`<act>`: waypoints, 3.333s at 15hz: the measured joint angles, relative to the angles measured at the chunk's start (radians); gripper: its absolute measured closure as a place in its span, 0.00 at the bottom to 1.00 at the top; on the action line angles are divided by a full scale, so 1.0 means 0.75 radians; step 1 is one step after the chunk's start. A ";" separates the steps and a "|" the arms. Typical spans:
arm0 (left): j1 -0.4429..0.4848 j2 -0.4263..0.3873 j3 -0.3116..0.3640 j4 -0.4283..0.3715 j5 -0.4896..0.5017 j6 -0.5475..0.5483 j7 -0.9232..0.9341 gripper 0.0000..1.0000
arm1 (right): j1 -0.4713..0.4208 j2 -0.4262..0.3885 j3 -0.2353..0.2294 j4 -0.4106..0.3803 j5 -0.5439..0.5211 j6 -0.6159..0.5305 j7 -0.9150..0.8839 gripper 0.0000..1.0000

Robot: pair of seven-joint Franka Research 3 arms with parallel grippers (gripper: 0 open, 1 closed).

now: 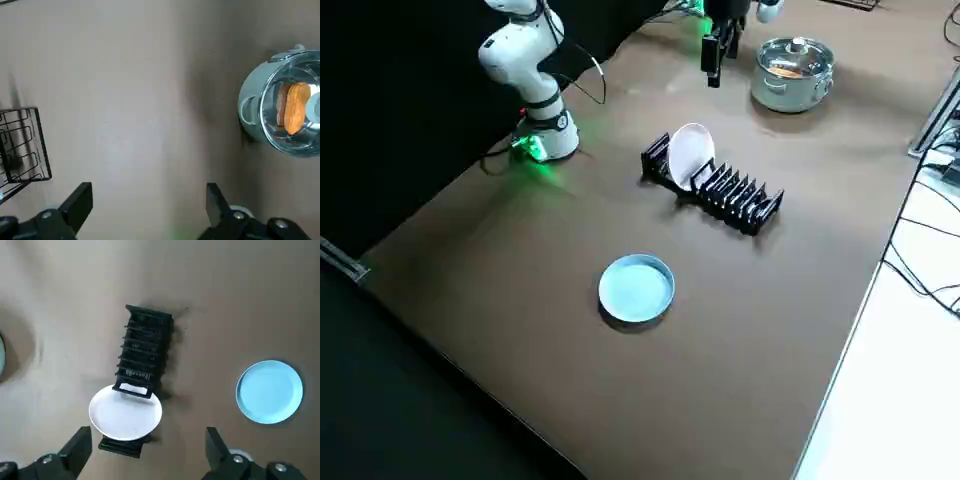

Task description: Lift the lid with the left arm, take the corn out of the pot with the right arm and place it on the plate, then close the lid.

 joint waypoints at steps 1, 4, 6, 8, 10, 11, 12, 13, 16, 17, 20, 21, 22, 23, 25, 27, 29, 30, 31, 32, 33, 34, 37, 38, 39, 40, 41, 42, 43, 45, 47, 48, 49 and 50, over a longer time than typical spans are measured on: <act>-0.003 0.001 -0.001 0.000 0.000 -0.002 0.000 0.00 | 0.000 -0.001 0.000 0.000 0.000 0.000 0.000 0.00; -0.010 0.015 -0.004 -0.001 0.000 -0.004 0.000 0.00 | 0.000 -0.001 0.003 0.000 0.000 0.001 -0.001 0.00; -0.014 0.028 -0.005 -0.001 0.000 -0.004 -0.002 0.00 | 0.000 -0.001 0.004 0.000 0.000 0.001 -0.001 0.00; -0.020 0.043 -0.014 -0.001 -0.009 -0.005 -0.045 0.00 | 0.001 -0.001 0.004 0.000 0.000 0.002 -0.002 0.00; -0.070 0.074 -0.036 -0.002 -0.015 -0.005 -0.150 0.00 | 0.003 -0.001 0.006 0.000 0.000 0.002 -0.002 0.00; -0.118 0.099 -0.043 -0.002 -0.016 -0.004 -0.208 0.00 | 0.003 -0.001 0.007 0.000 0.000 0.002 -0.002 0.00; -0.176 0.129 -0.047 -0.002 -0.016 0.002 -0.264 0.00 | 0.003 -0.001 0.007 0.000 0.000 0.002 -0.002 0.00; -0.236 0.163 -0.050 0.001 -0.016 0.019 -0.317 0.00 | 0.003 -0.001 0.007 -0.001 0.000 0.002 -0.002 0.00; -0.394 0.286 -0.053 0.033 -0.016 0.128 -0.492 0.00 | 0.003 -0.001 0.008 -0.001 0.000 0.002 -0.002 0.00; -0.436 0.330 -0.053 0.044 -0.016 0.186 -0.540 0.00 | 0.004 -0.001 0.010 -0.002 0.000 0.001 -0.002 0.00; -0.559 0.484 -0.052 0.066 -0.016 0.440 -0.700 0.00 | 0.005 -0.001 0.013 -0.004 0.000 0.001 -0.002 0.00; -0.586 0.516 -0.052 0.069 -0.016 0.501 -0.724 0.00 | 0.005 0.000 0.013 -0.004 0.000 0.001 -0.002 0.00; -0.610 0.545 -0.051 0.073 -0.016 0.554 -0.738 0.00 | 0.005 -0.001 0.013 -0.005 0.000 0.001 -0.002 0.00; -0.629 0.571 -0.049 0.076 -0.016 0.604 -0.745 0.00 | 0.005 0.000 0.014 -0.005 0.000 0.001 -0.002 0.00; -0.649 0.620 -0.047 0.080 -0.016 0.680 -0.747 0.00 | 0.005 -0.001 0.014 -0.005 0.000 0.001 -0.002 0.00; -0.659 0.655 -0.046 0.085 -0.015 0.703 -0.747 0.00 | 0.005 -0.001 0.014 -0.005 0.000 0.001 -0.002 0.00; -0.669 0.677 -0.046 0.087 -0.008 0.715 -0.746 0.00 | 0.005 -0.001 0.014 -0.005 0.000 0.002 -0.002 0.00; -0.673 0.685 -0.046 0.087 0.003 0.716 -0.745 0.00 | 0.005 -0.001 0.014 -0.005 0.000 0.000 -0.002 0.00; -0.676 0.693 -0.046 0.088 0.012 0.716 -0.745 0.00 | 0.005 -0.001 0.015 -0.005 0.000 -0.002 -0.002 0.00; -0.679 0.700 -0.045 0.088 0.016 0.716 -0.745 0.00 | 0.006 -0.001 0.016 -0.005 0.000 -0.002 -0.002 0.00; -0.683 0.707 -0.045 0.088 0.018 0.716 -0.745 0.04 | 0.007 -0.001 0.017 -0.005 0.002 -0.001 -0.002 0.00; -0.689 0.714 -0.045 0.088 0.018 0.716 -0.745 0.05 | 0.009 -0.001 0.018 -0.005 0.002 0.001 -0.002 0.00; -0.698 0.720 -0.040 0.092 0.033 0.704 -0.746 0.10 | 0.018 0.000 0.019 -0.005 0.004 0.000 -0.002 0.00; -0.698 0.718 -0.035 0.095 0.039 0.689 -0.746 0.19 | 0.027 0.000 0.020 -0.005 0.005 -0.002 -0.002 0.00; -0.697 0.717 -0.033 0.096 0.039 0.686 -0.746 0.26 | 0.039 0.000 0.021 -0.006 0.005 -0.002 -0.002 0.00; -0.697 0.717 -0.033 0.096 0.039 0.686 -0.746 0.27 | 0.049 0.000 0.022 -0.007 0.005 -0.001 -0.001 0.00; -0.698 0.717 -0.033 0.096 0.042 0.686 -0.746 0.26 | 0.064 0.004 0.024 -0.008 0.005 0.000 -0.001 0.00; -0.698 0.717 -0.033 0.096 0.043 0.686 -0.746 0.26 | 0.071 0.008 0.025 -0.010 0.005 0.000 -0.001 0.00; -0.698 0.717 -0.033 0.096 0.043 0.686 -0.746 0.26 | 0.078 0.011 0.025 -0.012 0.005 0.000 -0.001 0.00; -0.698 0.717 -0.033 0.096 0.045 0.685 -0.746 0.27 | 0.090 0.015 0.025 -0.014 0.005 0.002 -0.001 0.00; -0.696 0.712 -0.029 0.096 0.062 0.666 -0.746 0.41 | 0.096 0.015 0.026 -0.014 0.006 0.007 -0.001 0.00; -0.695 0.708 -0.028 0.097 0.073 0.653 -0.745 0.49 | 0.096 0.016 0.025 -0.014 0.006 0.009 -0.001 0.00; -0.697 0.708 -0.029 0.098 0.082 0.649 -0.745 0.49 | 0.096 0.015 0.024 -0.014 0.006 0.010 -0.001 0.00; -0.699 0.708 -0.030 0.099 0.090 0.647 -0.745 0.49 | 0.095 0.015 0.022 -0.014 0.006 0.011 -0.001 0.00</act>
